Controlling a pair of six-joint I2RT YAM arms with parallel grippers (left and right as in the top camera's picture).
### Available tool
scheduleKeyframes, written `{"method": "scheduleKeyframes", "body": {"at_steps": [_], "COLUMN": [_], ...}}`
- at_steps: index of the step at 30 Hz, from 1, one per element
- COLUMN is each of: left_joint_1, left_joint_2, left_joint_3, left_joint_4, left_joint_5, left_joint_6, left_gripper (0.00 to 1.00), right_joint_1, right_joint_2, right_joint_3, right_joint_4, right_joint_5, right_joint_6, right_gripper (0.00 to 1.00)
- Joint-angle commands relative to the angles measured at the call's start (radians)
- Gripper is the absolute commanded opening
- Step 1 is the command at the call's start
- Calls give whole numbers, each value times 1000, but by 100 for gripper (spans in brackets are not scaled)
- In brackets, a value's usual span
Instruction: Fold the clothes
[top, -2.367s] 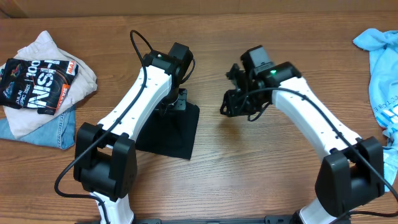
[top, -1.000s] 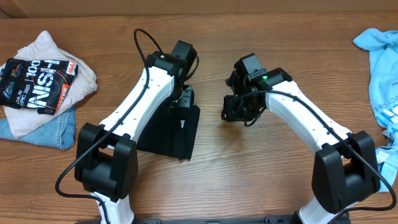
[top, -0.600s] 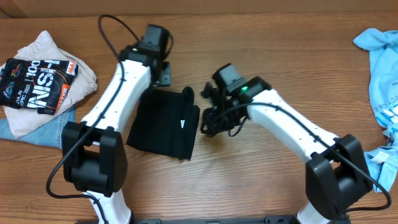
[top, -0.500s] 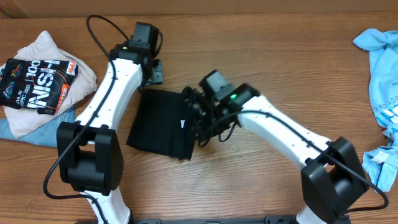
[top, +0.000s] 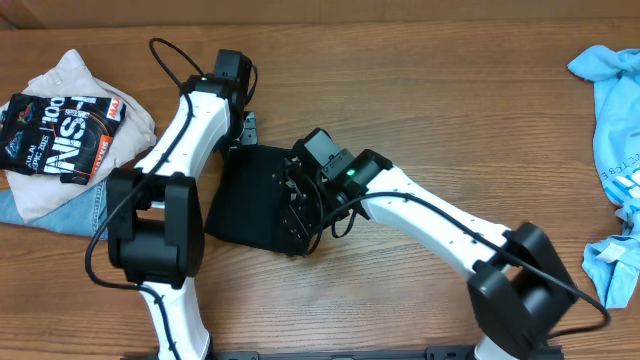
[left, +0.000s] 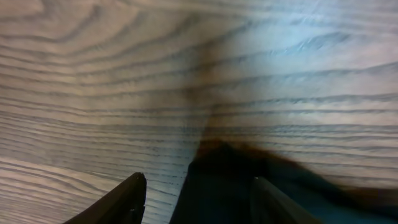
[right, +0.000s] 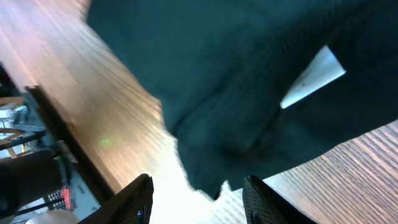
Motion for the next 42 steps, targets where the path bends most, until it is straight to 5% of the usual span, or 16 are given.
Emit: {"method": "scheduleKeyframes", "body": {"at_steps": [1, 2, 5, 6, 12, 20, 34, 42], "left_joint_1": [3, 3, 5, 5, 6, 16, 10, 10], "left_joint_2": [47, 60, 86, 91, 143, 186, 151, -81], "left_joint_3": [-9, -9, -9, -9, -11, -68, -77, -77], "left_joint_4": [-18, -20, -37, -45, -161, -296, -357, -295], "left_joint_5": [5, 5, 4, 4, -72, -97, 9, 31], "left_joint_6": [19, 19, 24, 28, 30, -117, -159, -167], "left_gripper": [57, 57, 57, 58, 44, 30, 29, 32], "right_joint_1": [14, 18, 27, 27, -45, -229, -312, -311], "right_joint_2": [74, 90, 145, 155, 160, 160, 116, -16], "right_joint_3": [-1, -1, -1, -1, 3, 3, 83, 145], "right_joint_4": [3, 4, 0, -2, -65, -103, -112, -219], "right_joint_5": [-8, -14, -16, -16, 110, 280, 362, 218], "right_joint_6": [0, 0, 0, 0, 61, -1, -4, -5], "right_gripper": [50, 48, 8, 4, 4, 4, 12, 13]}}
